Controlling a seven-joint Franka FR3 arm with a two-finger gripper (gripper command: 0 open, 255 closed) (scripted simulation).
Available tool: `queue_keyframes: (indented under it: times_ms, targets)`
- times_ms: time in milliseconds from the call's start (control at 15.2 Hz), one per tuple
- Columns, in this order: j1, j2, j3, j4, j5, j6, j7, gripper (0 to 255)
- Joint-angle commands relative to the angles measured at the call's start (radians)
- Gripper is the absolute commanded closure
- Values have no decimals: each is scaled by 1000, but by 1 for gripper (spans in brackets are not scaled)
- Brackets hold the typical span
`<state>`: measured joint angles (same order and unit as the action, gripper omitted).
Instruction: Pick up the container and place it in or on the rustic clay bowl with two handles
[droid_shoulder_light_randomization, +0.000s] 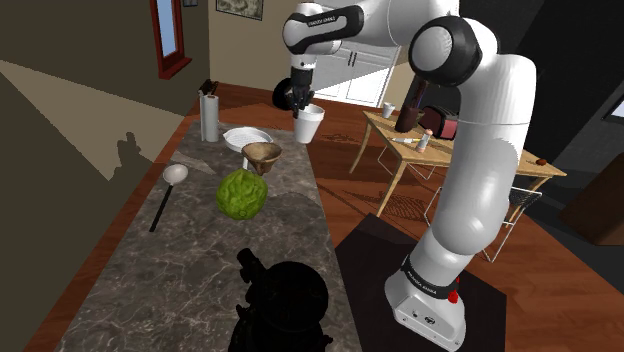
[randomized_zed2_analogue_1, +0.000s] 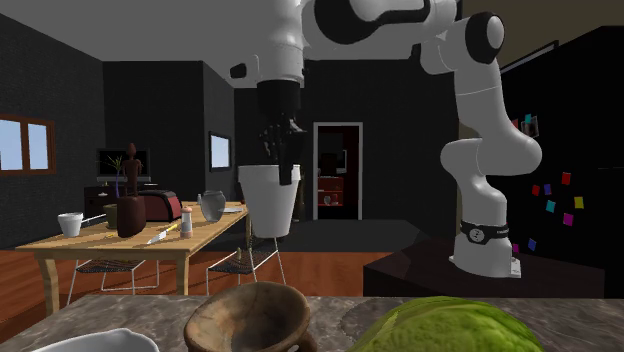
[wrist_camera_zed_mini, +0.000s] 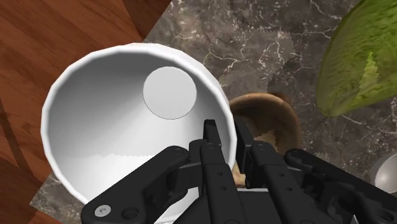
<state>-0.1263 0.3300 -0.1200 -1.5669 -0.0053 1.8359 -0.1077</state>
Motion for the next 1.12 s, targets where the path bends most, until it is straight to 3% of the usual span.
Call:
queue_keyframes:
  times_ms: [0,462,594,726,1056]
  targets:
    - [15,29,9,68,2,-40,24,255]
    - [79,237,44,464,10,-232,126,255]
    - [95,335,52,647,13,-317,153,255]
    - [105,475,58,906,17,-437,175,255]
    - [111,404,57,713,14,-315,176,255]
